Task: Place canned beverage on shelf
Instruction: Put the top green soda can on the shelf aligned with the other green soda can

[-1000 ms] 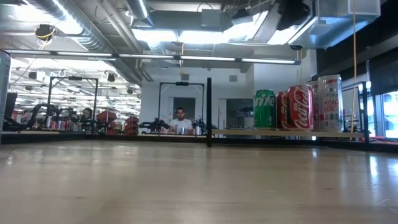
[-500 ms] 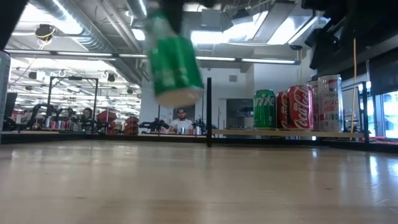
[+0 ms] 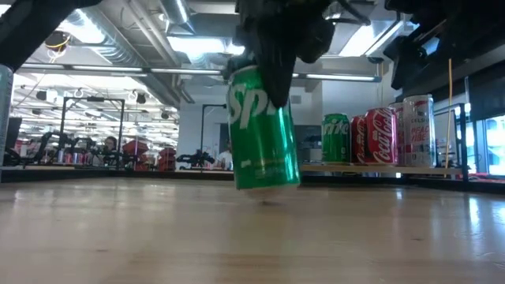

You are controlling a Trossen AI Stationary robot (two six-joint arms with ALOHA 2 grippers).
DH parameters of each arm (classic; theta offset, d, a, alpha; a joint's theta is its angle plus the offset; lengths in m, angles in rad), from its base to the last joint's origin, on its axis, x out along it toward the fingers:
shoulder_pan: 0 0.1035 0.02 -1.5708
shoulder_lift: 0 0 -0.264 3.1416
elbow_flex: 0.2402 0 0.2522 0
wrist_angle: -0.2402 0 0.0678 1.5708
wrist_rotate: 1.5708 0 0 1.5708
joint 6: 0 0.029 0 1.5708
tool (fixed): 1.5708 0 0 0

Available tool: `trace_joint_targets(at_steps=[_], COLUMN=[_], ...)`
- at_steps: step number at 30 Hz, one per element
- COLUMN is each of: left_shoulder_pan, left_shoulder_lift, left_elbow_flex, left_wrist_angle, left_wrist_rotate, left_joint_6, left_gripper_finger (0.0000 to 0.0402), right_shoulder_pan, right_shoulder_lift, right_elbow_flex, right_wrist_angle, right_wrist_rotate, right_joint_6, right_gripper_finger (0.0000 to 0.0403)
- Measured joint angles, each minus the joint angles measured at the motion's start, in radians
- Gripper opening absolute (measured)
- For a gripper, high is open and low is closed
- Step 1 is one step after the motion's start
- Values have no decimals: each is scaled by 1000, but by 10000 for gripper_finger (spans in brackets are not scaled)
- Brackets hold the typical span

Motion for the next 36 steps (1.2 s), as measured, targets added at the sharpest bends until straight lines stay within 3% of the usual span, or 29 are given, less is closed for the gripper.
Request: trace_joint_targets(at_steps=[9, 15, 19, 25, 30, 36], left_shoulder_pan=[-9, -19, -62, -177, -309, -502], left_shoulder_lift=[-2, -30, -124, -297, -457, -725], left_elbow_flex=[-7, 40, 93, 85, -54, -404], left_wrist_angle=[79, 29, -37, -142, -204, -167], left_wrist_rotate=[-16, -3, -97, -308, -433, -568], left_joint_6=[-29, -21, -11, -18, -116, -387], left_gripper_finger=[340, 348, 349, 349, 349, 350], right_shoulder_pan=[0, 0, 0, 1, 2, 8], right_shoulder_lift=[0, 1, 1, 75, 225, 444], right_elbow_flex=[0, -1, -1, 0, 50, 216], right_wrist_angle=[10, 15, 112, 395, 523, 505], right_wrist_rotate=[0, 0, -20, -20, -1, 20], right_joint_6=[-7, 35, 61, 117, 121, 108], right_gripper_finger=[370, 370, 370, 370, 369, 369])
